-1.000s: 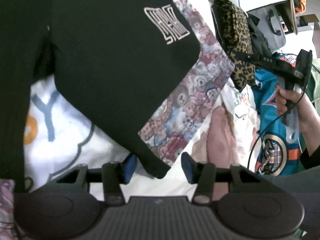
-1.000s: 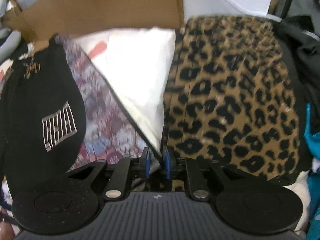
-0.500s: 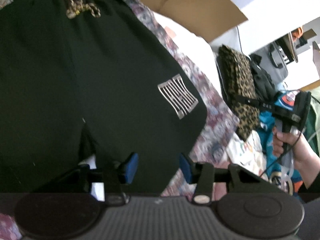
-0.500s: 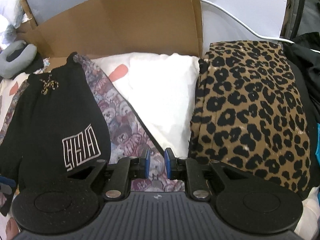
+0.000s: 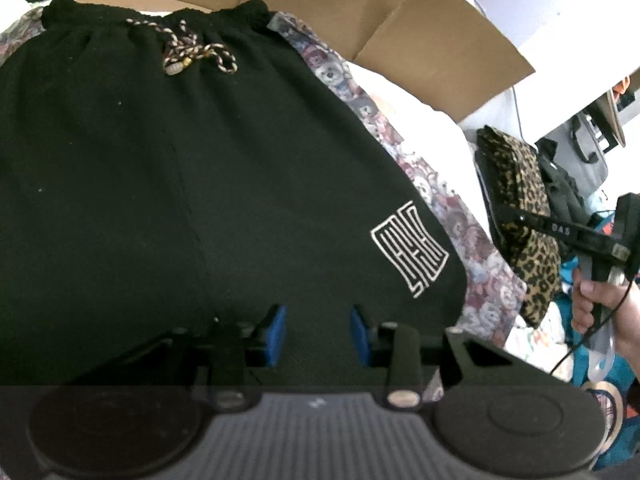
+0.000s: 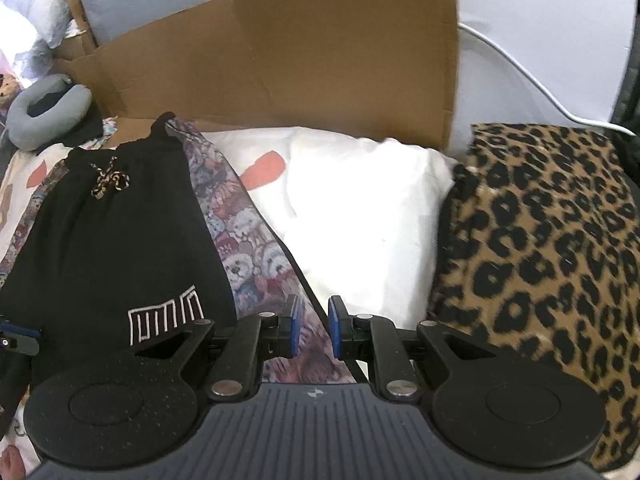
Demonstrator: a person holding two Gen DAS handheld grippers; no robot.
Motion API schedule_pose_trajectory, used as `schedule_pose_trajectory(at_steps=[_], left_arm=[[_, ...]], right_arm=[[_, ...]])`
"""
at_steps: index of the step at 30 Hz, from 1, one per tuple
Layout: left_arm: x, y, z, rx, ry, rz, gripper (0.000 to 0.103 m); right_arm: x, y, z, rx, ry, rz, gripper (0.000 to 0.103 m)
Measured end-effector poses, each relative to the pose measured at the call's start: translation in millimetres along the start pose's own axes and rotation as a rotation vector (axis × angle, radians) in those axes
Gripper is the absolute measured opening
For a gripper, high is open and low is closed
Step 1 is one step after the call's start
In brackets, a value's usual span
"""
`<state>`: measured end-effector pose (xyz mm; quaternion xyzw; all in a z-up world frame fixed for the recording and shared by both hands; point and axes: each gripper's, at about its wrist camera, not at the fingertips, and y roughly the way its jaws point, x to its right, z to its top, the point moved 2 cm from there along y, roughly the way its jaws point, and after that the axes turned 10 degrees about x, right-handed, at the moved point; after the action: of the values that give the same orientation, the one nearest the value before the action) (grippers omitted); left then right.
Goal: Fold clothes
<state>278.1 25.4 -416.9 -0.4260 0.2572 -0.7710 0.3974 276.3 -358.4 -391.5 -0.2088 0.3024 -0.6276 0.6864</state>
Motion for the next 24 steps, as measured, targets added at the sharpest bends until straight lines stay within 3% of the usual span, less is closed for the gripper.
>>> schedule_pose_trajectory(at_steps=[4, 8, 14, 24], left_arm=[[-3, 7, -10, -0.032, 0.031, 0.023, 0.029], [-14, 12, -22, -0.068, 0.002, 0.049, 0.023], [-17, 6, -22, -0.055, -0.012, 0.044, 0.023], [-16, 2, -10, -0.007, -0.034, 0.055, 0.023]], right_arm=[[-9, 20, 3, 0.002, -0.042, 0.017, 0.015], [-13, 41, 10, 0.008, -0.056, 0.021, 0.015], [-23, 66, 21, 0.003, -0.1, 0.042, 0.017], [-24, 85, 13, -0.077, -0.134, 0.058, 0.017]])
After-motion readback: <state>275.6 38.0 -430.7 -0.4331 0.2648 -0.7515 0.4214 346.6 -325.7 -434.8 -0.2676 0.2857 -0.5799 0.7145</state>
